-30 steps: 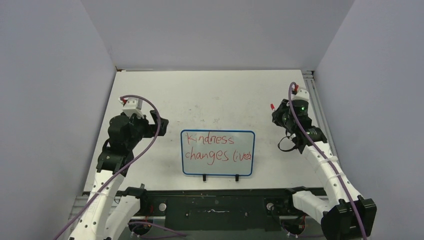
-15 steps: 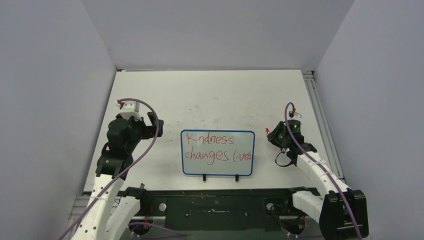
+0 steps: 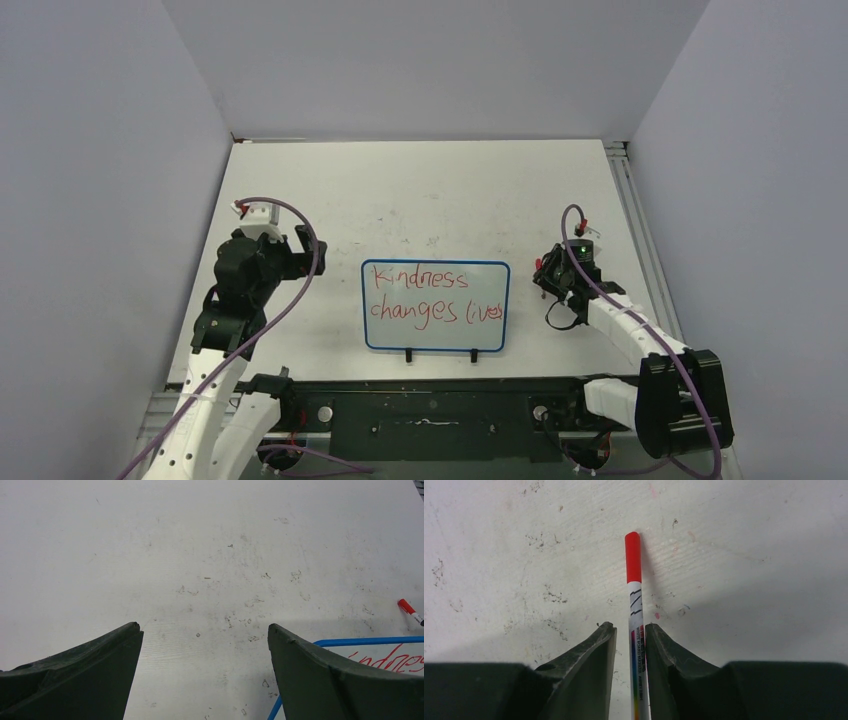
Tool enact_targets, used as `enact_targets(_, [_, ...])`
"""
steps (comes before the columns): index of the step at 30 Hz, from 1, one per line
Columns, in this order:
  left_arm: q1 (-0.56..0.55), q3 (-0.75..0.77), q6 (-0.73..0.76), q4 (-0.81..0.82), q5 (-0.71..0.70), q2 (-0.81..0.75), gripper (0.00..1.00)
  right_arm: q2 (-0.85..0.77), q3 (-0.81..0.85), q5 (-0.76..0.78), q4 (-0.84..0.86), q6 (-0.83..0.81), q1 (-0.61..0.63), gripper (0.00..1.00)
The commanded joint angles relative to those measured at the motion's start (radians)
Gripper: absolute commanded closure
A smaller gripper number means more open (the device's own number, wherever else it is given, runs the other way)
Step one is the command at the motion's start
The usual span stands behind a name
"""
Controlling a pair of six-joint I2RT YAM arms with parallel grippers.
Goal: Write a sentence on the whiteboard
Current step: Place the whiteboard marker at the center of the board, then reset both arms
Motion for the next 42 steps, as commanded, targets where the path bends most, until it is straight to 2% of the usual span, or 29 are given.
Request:
enact_targets(1, [0.006,0.005,0.006,0.008,-0.013,-0.003,0.04,-0.011,0.001,0.03,0.028,-0.02,-0.003,0.66])
enact_targets(3, [0.007,0.004,0.0,0.008,-0.038,-0.004,0.04,-0.031,0.006,0.063,0.016,-0.029,-0.002,0.6])
enact_targets(10, [0.017,0.004,-0.007,0.013,-0.065,-0.012,0.03,-0.123,0.04,0.076,-0.034,-0.095,-0.003,0.54])
enact_targets(22, [0.017,0.024,-0.054,0.022,-0.245,-0.111,0.04,-0.452,0.15,0.116,-0.114,-0.316,-0.001,0.23])
enact_targets(28, [0.018,0.021,-0.056,0.023,-0.291,-0.153,0.04,-0.607,0.152,0.137,-0.083,-0.335,-0.001,0.08])
enact_targets(33, [0.017,0.025,-0.055,0.02,-0.281,-0.161,0.04,-0.671,0.136,0.156,-0.07,-0.332,-0.001,0.04])
enact_targets(42, [0.017,0.026,-0.045,0.019,-0.274,-0.168,0.04,-0.678,0.137,0.158,-0.072,-0.332,-0.001,0.03])
